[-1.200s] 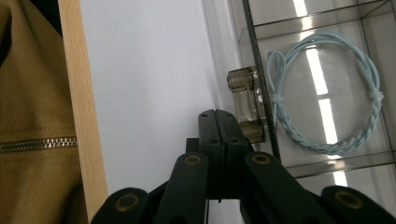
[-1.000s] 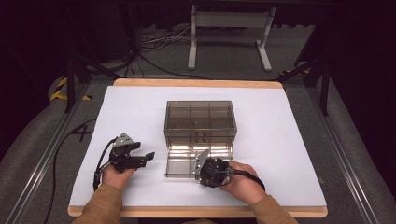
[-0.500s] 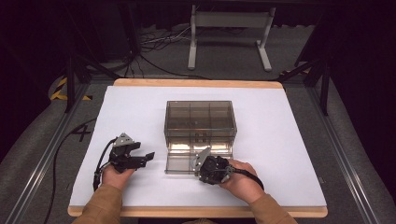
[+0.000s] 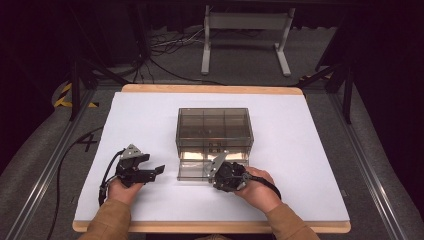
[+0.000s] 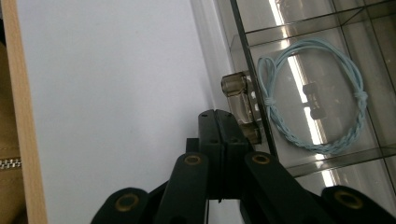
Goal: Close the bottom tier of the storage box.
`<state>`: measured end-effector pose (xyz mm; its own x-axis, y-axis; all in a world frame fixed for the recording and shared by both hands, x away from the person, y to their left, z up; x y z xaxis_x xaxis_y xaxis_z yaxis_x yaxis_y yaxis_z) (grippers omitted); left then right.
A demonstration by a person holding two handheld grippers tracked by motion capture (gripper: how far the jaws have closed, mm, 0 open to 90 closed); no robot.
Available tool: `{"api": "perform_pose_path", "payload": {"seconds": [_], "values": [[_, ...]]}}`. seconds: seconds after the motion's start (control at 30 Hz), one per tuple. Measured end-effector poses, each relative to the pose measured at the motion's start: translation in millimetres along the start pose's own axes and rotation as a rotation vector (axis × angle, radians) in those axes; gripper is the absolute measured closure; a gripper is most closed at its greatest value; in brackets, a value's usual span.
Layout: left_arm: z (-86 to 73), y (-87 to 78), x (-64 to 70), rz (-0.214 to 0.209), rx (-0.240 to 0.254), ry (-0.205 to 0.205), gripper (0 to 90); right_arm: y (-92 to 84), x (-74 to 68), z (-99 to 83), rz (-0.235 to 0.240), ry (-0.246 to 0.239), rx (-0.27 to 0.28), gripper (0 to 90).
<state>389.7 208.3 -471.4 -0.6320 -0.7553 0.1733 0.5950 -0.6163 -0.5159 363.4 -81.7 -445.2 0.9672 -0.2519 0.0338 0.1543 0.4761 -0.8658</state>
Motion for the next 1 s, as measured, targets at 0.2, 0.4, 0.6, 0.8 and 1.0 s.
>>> {"api": "perform_pose_path", "payload": {"seconds": [0.2,0.4,0.6,0.8,1.0], "values": [[-0.2,0.0,0.4,0.002,-0.002,0.001,22.6,1.5,5.7,0.9,-0.009,0.001,0.016,90.0],[-0.2,0.6,0.7,0.004,-0.001,0.001,22.6,2.3,8.7,1.4,-0.008,0.012,0.023,90.0],[-0.2,0.7,0.6,0.003,-0.002,0.001,22.6,3.5,12.5,2.2,-0.019,0.025,0.029,90.0],[-0.2,0.7,0.6,0.004,-0.002,0.001,22.6,4.3,16.7,3.8,-0.031,0.004,0.035,90.0],[-0.2,0.8,0.7,0.004,-0.001,0.001,22.6,4.5,19.8,4.4,-0.041,0.025,0.037,90.0]]}}
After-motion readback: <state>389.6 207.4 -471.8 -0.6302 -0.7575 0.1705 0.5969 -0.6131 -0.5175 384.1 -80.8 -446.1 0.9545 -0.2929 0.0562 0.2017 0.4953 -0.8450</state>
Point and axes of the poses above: each handheld gripper's, and its own axes: y roughly forward along the jaws, z roughly out of its top, x roughly to its right, the point moved 3 cm from there along y, roughly forward along the jaws, and after that the axes turned 7 degrees about x, right-handed, at the moved point
